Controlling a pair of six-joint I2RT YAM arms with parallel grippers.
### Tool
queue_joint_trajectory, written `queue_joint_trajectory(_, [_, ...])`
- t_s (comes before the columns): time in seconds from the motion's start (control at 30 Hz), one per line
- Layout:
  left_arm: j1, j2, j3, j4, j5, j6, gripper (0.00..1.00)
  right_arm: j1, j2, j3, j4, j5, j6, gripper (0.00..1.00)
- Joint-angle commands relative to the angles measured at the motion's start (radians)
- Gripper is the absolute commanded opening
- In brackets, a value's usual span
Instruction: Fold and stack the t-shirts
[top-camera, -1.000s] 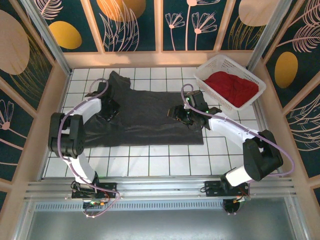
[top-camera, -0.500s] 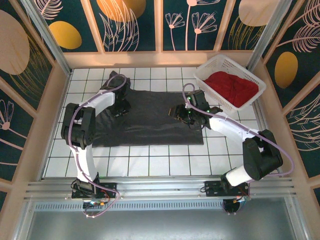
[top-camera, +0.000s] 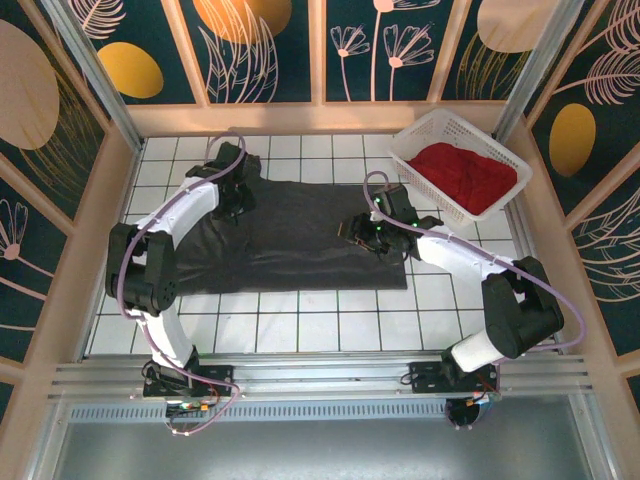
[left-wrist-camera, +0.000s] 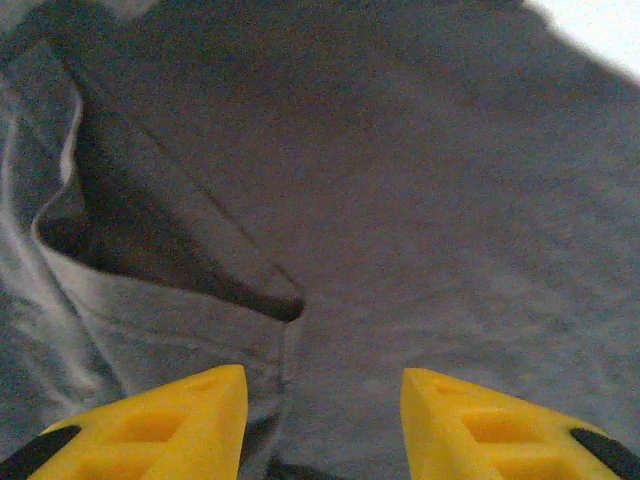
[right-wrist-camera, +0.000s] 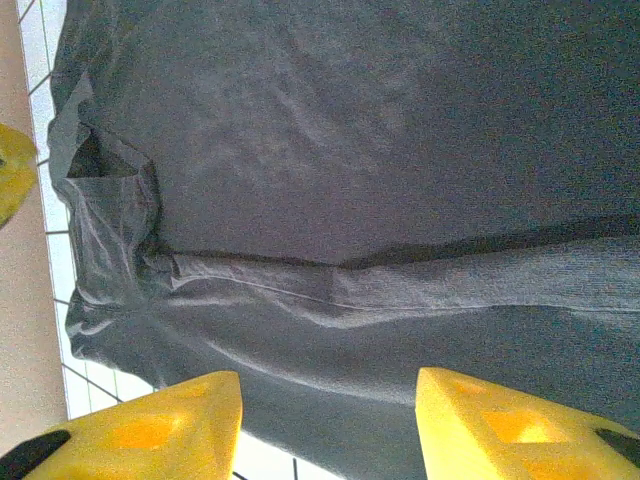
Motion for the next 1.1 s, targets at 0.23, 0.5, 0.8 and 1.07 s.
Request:
queue_joint_trajectory(0.23, [-0.002, 0.091, -0.058, 0.039, 0.003, 0.071, 0.42, 0.006, 0.007, 0.018, 0.015, -0.025, -0.016, 0.49])
queue_joint_trajectory(0.5, [-0.002, 0.113, -0.126, 0.105, 0.04, 0.076, 0.31, 0.006, -0.012, 0.012, 0.001, -0.013, -0.015, 0.48])
queue_joint_trajectory(0.8, [-0.007, 0.106, -0.123, 0.134, 0.052, 0.064, 0.03, 0.006, 0.001, 0.022, 0.002, -0.016, -0.018, 0.48])
queue_joint_trajectory(1.07, [-0.028, 0.078, -0.131, 0.133, 0.065, 0.08, 0.0, 0.006, 0.01, 0.018, 0.007, -0.021, -0.023, 0.47])
